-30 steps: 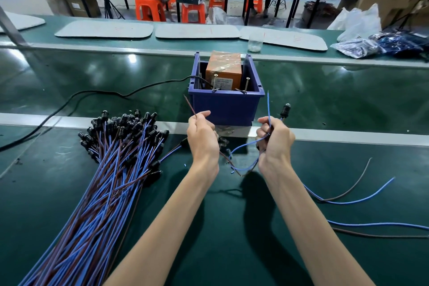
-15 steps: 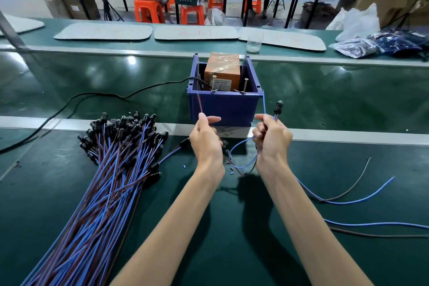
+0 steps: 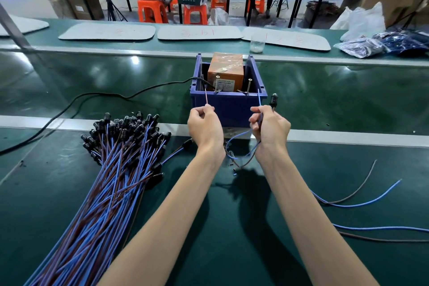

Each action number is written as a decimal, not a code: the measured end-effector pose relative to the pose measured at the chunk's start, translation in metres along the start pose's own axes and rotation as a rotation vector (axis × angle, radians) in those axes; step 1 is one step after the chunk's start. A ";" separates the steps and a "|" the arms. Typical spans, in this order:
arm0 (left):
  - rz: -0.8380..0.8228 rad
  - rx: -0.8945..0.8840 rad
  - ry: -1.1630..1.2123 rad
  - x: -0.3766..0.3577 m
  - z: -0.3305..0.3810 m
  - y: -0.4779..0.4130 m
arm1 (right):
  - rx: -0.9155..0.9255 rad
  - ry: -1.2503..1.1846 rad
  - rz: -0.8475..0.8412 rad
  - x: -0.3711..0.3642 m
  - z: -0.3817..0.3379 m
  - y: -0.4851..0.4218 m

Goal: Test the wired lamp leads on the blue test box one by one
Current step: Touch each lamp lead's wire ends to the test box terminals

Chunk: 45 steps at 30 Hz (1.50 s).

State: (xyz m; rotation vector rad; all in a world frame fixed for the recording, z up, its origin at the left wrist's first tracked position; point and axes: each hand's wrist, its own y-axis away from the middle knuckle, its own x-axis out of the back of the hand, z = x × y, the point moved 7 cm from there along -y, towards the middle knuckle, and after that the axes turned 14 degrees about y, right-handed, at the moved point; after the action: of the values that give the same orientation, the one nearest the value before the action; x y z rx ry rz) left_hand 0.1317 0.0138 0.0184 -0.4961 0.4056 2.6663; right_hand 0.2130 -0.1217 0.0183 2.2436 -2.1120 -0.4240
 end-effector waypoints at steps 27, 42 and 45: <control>-0.134 0.040 -0.112 -0.011 0.003 0.002 | -0.005 0.173 -0.122 -0.007 -0.001 0.001; -0.153 0.041 -0.102 -0.010 0.002 0.003 | 0.017 0.181 -0.139 -0.005 -0.003 0.003; -0.153 0.036 -0.106 -0.009 0.003 0.004 | 0.020 0.191 -0.139 -0.006 -0.003 0.004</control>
State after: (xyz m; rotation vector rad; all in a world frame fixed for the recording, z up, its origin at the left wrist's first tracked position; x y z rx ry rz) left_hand 0.1372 0.0086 0.0251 -0.3579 0.3676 2.5201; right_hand 0.2094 -0.1168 0.0225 2.3454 -1.8843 -0.1843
